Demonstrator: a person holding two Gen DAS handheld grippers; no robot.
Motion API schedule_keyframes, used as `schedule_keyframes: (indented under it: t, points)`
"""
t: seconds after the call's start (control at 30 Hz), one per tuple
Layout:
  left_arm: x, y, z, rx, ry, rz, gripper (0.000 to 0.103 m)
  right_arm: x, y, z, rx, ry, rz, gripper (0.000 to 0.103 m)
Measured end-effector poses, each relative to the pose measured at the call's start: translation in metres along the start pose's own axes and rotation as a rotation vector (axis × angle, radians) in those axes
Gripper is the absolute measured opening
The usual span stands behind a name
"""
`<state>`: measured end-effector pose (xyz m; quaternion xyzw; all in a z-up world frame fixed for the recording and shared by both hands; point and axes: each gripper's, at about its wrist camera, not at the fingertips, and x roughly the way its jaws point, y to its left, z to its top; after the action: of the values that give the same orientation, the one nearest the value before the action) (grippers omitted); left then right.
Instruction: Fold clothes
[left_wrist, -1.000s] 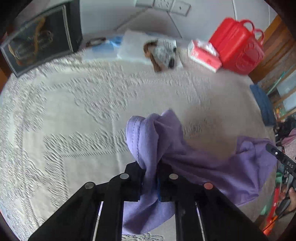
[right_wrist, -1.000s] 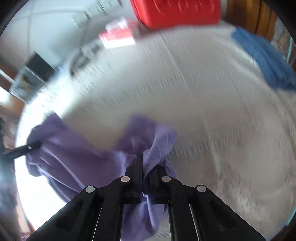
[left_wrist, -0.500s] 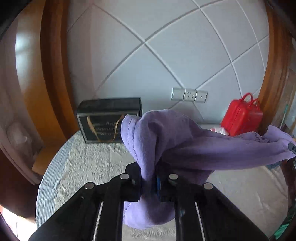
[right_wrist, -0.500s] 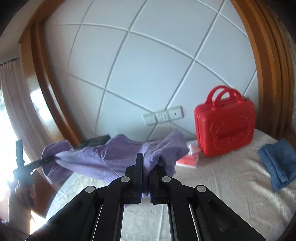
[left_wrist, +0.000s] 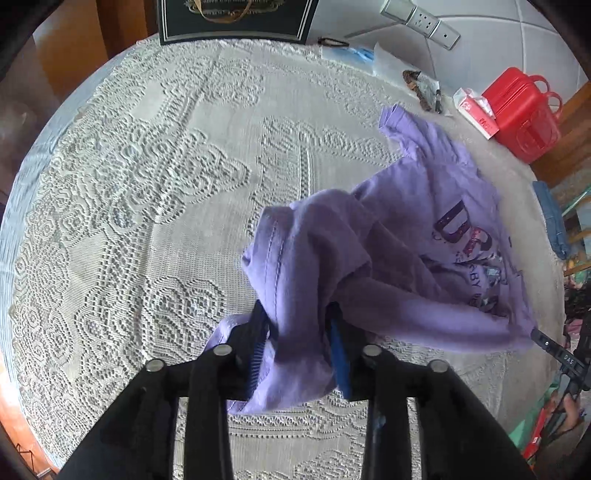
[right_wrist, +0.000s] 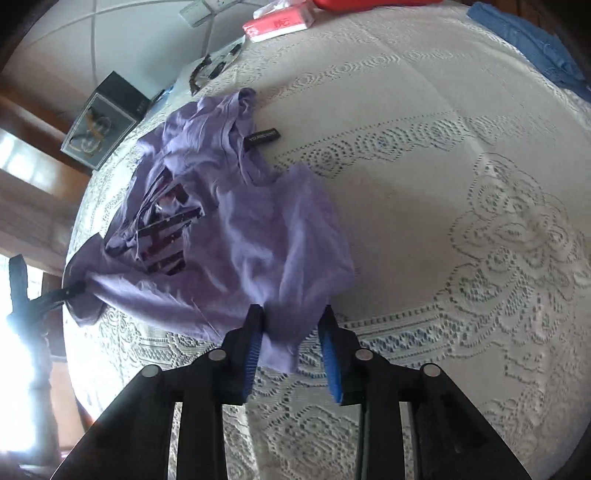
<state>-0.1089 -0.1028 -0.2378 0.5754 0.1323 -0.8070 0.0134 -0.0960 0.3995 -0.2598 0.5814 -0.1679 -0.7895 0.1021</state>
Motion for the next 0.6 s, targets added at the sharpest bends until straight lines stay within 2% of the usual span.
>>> schedule_keyframes:
  t: [0.03, 0.1, 0.13, 0.23, 0.33, 0.37, 0.43, 0.47, 0.5, 0.53, 0.6]
  points:
    - [-0.011, 0.000, 0.001, 0.001, -0.029, -0.006, 0.056, -0.008, 0.000, 0.003, 0.001, -0.019, -0.001, 0.033]
    - [-0.030, 0.001, 0.005, -0.001, -0.086, -0.011, 0.071, -0.023, 0.003, 0.009, 0.002, -0.054, 0.002, 0.037]
    - [-0.034, 0.002, 0.010, -0.002, -0.103, -0.007, 0.074, -0.029, 0.005, 0.013, 0.004, -0.068, 0.008, 0.037]
    - [-0.032, 0.002, 0.030, 0.003, -0.100, 0.022, 0.074, -0.031, 0.012, 0.028, 0.006, -0.074, -0.006, 0.040]
    - [-0.006, 0.006, 0.039, -0.003, -0.050, 0.056, 0.074, -0.010, 0.017, 0.034, 0.010, -0.041, -0.041, 0.063]
    - [0.000, 0.009, 0.039, -0.006, -0.036, 0.060, 0.074, -0.003, 0.019, 0.035, 0.011, -0.029, -0.053, 0.068]
    - [0.009, 0.011, 0.036, -0.016, -0.014, 0.064, 0.072, 0.009, 0.023, 0.035, -0.012, -0.009, -0.088, 0.069]
    - [0.014, 0.012, 0.034, -0.021, -0.002, 0.066, 0.067, 0.014, 0.025, 0.034, -0.030, 0.010, -0.092, 0.066]
    - [0.018, 0.013, 0.032, -0.025, 0.008, 0.067, 0.052, 0.016, 0.028, 0.031, -0.047, 0.024, -0.092, 0.047]
    - [0.019, 0.012, 0.030, -0.026, 0.018, 0.069, 0.043, 0.016, 0.031, 0.027, -0.064, 0.036, -0.093, 0.004]
    - [0.017, 0.011, 0.024, -0.026, 0.026, 0.066, 0.042, 0.011, 0.033, 0.020, -0.087, 0.050, -0.104, 0.005]
